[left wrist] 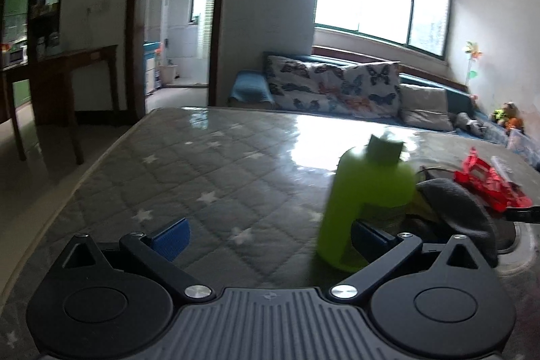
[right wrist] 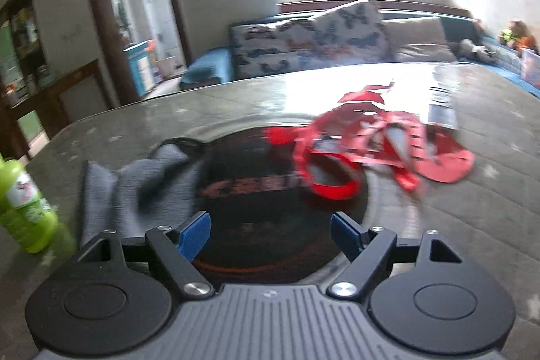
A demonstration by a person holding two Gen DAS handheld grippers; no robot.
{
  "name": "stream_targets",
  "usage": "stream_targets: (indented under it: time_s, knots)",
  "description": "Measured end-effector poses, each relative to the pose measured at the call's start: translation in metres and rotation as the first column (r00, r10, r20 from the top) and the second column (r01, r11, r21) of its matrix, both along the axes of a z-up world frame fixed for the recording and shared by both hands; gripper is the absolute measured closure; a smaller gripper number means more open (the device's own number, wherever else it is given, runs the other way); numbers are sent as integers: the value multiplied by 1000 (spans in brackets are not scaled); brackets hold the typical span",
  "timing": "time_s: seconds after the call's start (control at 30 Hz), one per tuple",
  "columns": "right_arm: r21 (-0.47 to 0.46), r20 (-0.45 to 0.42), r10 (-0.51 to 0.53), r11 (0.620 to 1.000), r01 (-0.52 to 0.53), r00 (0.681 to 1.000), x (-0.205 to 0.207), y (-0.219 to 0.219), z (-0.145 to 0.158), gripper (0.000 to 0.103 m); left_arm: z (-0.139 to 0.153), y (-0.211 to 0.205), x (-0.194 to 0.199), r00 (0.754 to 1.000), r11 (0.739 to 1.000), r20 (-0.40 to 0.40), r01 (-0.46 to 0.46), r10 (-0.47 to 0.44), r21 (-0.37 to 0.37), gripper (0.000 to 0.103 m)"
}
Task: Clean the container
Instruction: 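Lower the cloth beside the cooktop and open the right gripper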
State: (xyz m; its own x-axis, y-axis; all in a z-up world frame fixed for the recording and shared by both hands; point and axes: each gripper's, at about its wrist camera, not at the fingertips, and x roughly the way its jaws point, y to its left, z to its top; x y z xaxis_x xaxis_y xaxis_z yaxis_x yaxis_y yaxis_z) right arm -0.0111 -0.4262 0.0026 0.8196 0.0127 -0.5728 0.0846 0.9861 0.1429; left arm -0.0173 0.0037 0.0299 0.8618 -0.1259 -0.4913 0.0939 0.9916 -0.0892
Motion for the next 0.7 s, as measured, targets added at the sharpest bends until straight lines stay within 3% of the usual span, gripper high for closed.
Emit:
stream_targets:
  time_s: [0.37, 0.7]
  knots:
    - [-21, -18, -94, 995, 94, 995, 3, -34, -15, 20, -20, 25, 28, 987, 989, -74, -145, 145, 12, 0]
    - [-42, -4, -105, 994, 105, 994, 29, -40, -14, 19, -22, 36, 59, 981, 985, -87, -171, 172, 12, 0]
